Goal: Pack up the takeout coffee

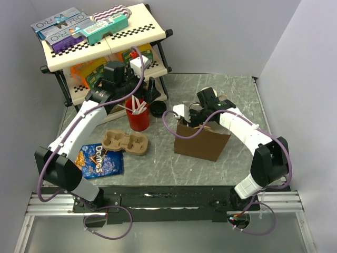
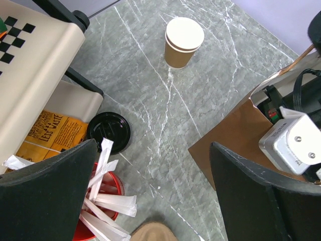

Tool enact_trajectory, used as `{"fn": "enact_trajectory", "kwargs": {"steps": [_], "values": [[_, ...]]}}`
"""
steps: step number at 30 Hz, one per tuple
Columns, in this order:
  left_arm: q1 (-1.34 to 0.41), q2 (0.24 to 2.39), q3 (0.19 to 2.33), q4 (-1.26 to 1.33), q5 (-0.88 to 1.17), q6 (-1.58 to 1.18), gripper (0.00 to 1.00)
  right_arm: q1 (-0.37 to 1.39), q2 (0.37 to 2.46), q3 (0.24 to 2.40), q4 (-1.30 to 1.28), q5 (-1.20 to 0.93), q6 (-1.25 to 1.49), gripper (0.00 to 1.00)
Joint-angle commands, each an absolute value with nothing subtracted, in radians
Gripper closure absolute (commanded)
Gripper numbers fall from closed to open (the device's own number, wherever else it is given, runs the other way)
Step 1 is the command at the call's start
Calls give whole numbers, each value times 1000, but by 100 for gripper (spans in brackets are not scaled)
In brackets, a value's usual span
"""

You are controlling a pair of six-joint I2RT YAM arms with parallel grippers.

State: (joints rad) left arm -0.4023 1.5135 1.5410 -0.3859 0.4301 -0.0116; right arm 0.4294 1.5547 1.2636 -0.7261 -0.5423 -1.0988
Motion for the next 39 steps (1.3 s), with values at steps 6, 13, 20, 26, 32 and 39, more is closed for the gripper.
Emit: {"fn": "enact_trajectory", "kwargs": {"steps": [6,13,20,26,32,39], "values": [[-399,1488,1545,-359,451,-11,1,430,1502,1253,-690,-534,-1066,100],[-399,1485,1552,-371,443,-11,1,442,1514,1198,-641,-526,-1062,100],[-399,1479,1560,-376,436,21,1,443,1519,1200,-624,-515,-1051,100],[-399,1479,1566,-374,437,28,1,445,1470,1247,-667,-515,-1026,100],[-399,1477,1552,-374,429,44,1,443,1368,1282,-732,-526,-997,95],[-397,1462,1559,-431,393,90,1,443,1296,1330,-801,-497,-966,70]]}}
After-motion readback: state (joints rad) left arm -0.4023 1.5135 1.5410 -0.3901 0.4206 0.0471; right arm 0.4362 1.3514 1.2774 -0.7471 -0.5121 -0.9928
